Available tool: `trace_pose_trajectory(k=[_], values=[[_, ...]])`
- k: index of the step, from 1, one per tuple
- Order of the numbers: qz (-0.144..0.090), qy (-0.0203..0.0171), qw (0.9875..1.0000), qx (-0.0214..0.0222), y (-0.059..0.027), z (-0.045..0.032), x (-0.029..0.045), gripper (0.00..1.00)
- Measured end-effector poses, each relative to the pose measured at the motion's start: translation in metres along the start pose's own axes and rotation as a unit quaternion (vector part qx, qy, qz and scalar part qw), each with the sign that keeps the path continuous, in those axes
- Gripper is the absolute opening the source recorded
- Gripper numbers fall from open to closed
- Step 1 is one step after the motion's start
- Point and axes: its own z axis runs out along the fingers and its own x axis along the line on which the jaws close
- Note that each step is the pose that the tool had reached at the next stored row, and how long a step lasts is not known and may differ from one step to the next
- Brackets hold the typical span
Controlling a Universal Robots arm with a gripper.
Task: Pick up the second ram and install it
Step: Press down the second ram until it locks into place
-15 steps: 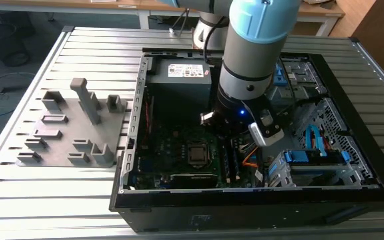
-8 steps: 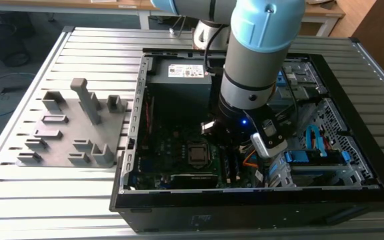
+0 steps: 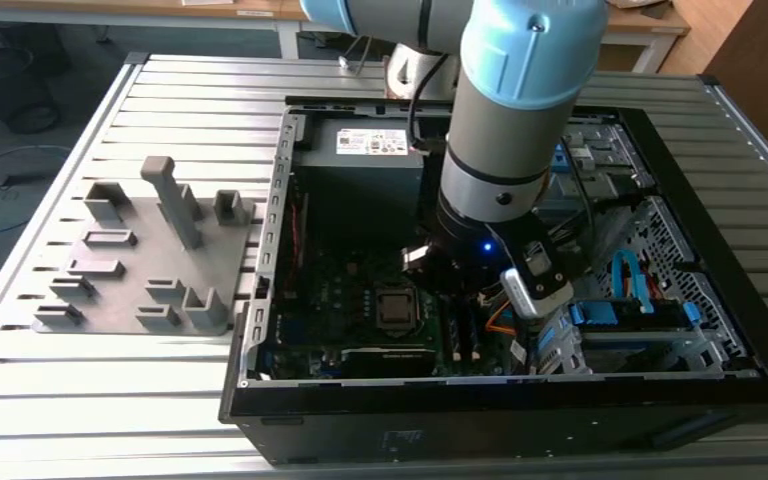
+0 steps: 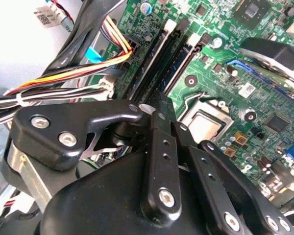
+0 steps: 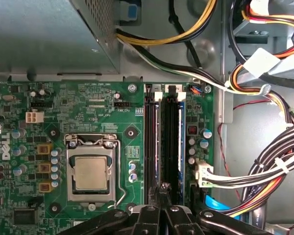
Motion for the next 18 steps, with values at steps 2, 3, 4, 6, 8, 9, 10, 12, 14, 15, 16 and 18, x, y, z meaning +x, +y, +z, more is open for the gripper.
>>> trace_pose_trajectory(k=[2, 3, 4, 6, 8, 9, 10, 12, 14, 15, 16, 18], values=[[0.0, 0.0, 1.0, 0.0004, -0.0003, 0.0005, 0.0001, 0.1], [0.0, 0.0, 1.0, 0.0005, -0.0003, 0.0005, 0.0001, 0.1], [0.0, -0.0002, 1.0, 0.0003, -0.0005, 0.0003, 0.0, 0.1], [0.0, -0.0007, 1.0, -0.0008, -0.0004, -0.0036, -0.0002, 0.1], [0.0, -0.0003, 1.0, 0.0003, -0.0009, -0.0119, -0.0003, 0.1], [0.0, -0.0003, 1.0, 0.0001, -0.001, -0.0152, -0.0003, 0.1], [0.0, -0.0004, 1.0, 0.0, -0.0008, -0.0167, -0.0004, 0.1], [0.0, -0.0003, 1.0, 0.0001, 0.0033, -0.017, -0.0003, 0.1], [0.0, -0.0003, 1.0, 0.0006, 0.0121, -0.0174, -0.0002, 0.1], [0.0, -0.0003, 1.0, 0.0006, 0.0167, -0.0175, -0.0001, 0.1], [0.0, -0.0003, 1.0, 0.0009, 0.021, -0.0177, 0.0, 0.1], [0.0, -0.0004, 1.0, 0.001, 0.0256, -0.0185, 0.0, 0.1]])
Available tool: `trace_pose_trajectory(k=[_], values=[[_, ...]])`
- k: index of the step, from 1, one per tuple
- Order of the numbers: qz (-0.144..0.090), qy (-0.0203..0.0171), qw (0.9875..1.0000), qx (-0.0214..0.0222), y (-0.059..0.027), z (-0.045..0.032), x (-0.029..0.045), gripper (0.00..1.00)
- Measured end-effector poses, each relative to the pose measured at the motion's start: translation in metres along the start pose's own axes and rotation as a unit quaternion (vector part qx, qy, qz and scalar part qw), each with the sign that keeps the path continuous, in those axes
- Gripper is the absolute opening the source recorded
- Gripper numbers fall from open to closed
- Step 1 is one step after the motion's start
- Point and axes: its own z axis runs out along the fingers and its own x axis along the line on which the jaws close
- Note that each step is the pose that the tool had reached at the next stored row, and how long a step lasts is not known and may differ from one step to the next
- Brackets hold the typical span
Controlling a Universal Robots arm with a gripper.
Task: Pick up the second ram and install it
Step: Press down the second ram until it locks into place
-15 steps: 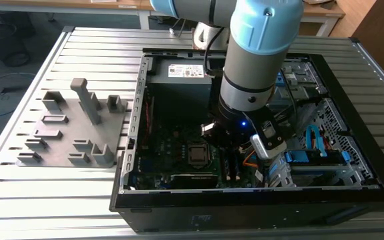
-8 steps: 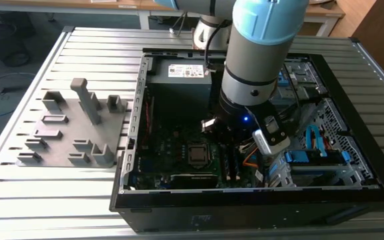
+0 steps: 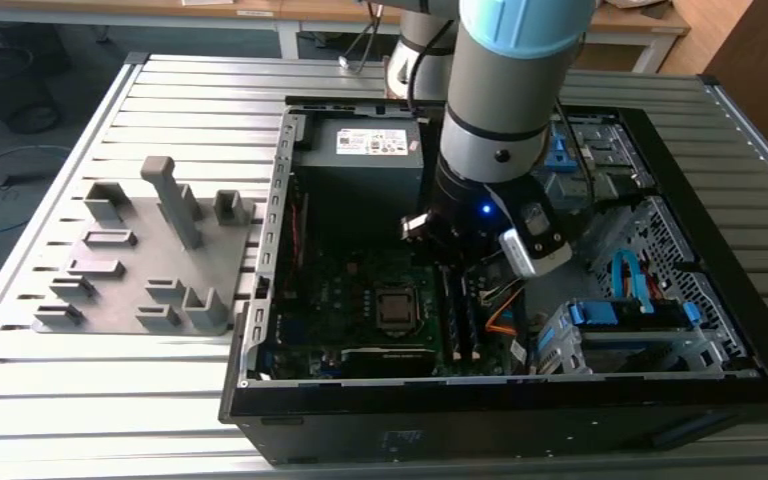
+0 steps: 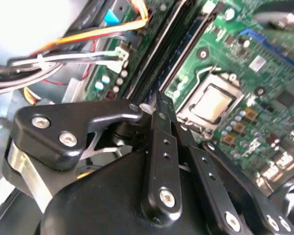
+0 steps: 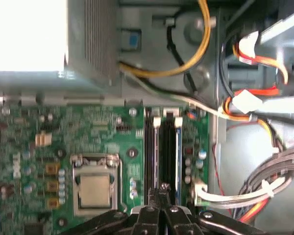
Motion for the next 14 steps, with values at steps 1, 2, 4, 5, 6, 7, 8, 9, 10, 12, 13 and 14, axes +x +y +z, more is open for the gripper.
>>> trace_pose_trajectory(k=[1, 2, 4, 5, 6, 7, 8, 9, 10, 12, 13, 14], values=[[0.0, 0.0, 1.0, 0.0004, 0.0, -0.0028, -0.0001, 0.1], [0.0, -0.0001, 1.0, 0.0005, -0.0001, -0.007, -0.0002, 0.1], [0.0, -0.0002, 1.0, 0.0004, -0.0004, -0.0159, -0.0004, 0.1], [0.0, -0.0002, 1.0, 0.0005, -0.0005, -0.0201, -0.0004, 0.1], [0.0, -0.0002, 1.0, 0.0005, -0.0006, -0.0234, -0.0005, 0.1], [0.0, -0.0002, 1.0, 0.0006, -0.0007, -0.0255, -0.0005, 0.1], [0.0, -0.0002, 1.0, 0.0005, -0.0007, -0.0265, -0.0005, 0.1], [0.0, -0.0002, 1.0, 0.0004, -0.0007, -0.0266, -0.0005, 0.1], [0.0, -0.0003, 1.0, 0.0004, -0.0007, -0.0266, -0.0005, 0.1], [0.0, -0.0003, 1.0, 0.0004, -0.0007, -0.0267, -0.0005, 0.1], [0.0, -0.0002, 1.0, 0.0005, -0.0007, -0.0268, -0.0005, 0.1], [0.0, -0.0002, 1.0, 0.0005, -0.0007, -0.0268, -0.0005, 0.1]])
